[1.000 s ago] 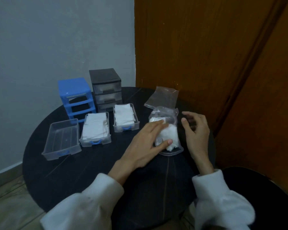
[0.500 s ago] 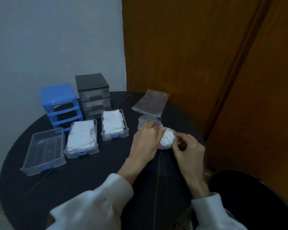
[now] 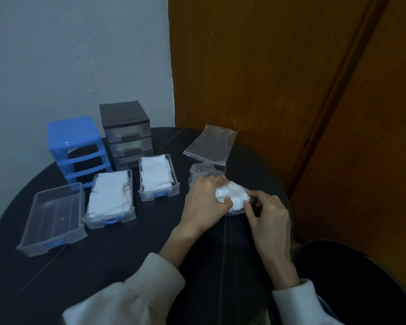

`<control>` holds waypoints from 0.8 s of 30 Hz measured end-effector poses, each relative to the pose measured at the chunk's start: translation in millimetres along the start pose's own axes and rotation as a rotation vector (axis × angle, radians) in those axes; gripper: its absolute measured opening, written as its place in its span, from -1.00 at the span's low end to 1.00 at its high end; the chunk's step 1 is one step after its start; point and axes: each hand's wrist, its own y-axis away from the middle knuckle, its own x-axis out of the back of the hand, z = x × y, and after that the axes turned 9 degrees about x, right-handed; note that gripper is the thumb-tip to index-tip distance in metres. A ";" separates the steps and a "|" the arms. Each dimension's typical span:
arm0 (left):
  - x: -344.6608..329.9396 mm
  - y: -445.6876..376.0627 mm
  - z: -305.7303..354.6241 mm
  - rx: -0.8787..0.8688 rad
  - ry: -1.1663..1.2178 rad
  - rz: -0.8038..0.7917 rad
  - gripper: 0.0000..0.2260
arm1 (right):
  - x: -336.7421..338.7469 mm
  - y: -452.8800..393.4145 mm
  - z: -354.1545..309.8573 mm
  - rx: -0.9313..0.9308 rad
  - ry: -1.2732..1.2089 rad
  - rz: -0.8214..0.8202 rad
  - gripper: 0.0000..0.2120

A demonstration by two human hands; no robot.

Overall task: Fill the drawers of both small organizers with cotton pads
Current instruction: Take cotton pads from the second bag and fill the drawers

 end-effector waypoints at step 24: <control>-5.1 2.8 -9.2 -0.059 0.060 0.030 -0.65 | -0.1 -3.5 -2.8 0.000 0.133 -0.050 -0.94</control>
